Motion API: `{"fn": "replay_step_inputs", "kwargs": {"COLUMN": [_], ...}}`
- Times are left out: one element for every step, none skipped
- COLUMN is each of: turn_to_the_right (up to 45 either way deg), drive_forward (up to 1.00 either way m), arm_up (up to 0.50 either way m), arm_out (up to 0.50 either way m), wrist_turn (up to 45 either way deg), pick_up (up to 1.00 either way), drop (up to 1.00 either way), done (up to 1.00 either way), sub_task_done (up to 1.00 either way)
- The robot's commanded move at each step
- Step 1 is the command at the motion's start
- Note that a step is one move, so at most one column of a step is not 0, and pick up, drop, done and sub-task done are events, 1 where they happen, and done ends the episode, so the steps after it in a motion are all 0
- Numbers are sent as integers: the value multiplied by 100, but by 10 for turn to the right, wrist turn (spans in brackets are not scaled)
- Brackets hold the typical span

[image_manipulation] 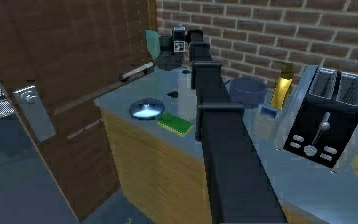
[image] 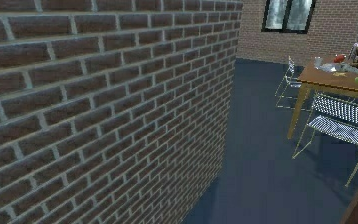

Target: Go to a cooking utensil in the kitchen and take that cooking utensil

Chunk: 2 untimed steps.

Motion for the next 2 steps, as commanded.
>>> {"fn": "replay_step_inputs", "kwargs": {"turn_to_the_right": [0,0], "drive_forward": [0,0], "arm_up": [0,0], "arm_out": [0,0], "wrist_turn": [330,0], "pick_up": [0,100], "drop": [0,0], "done": [0,0], "sub_task_done": [0,0]}}
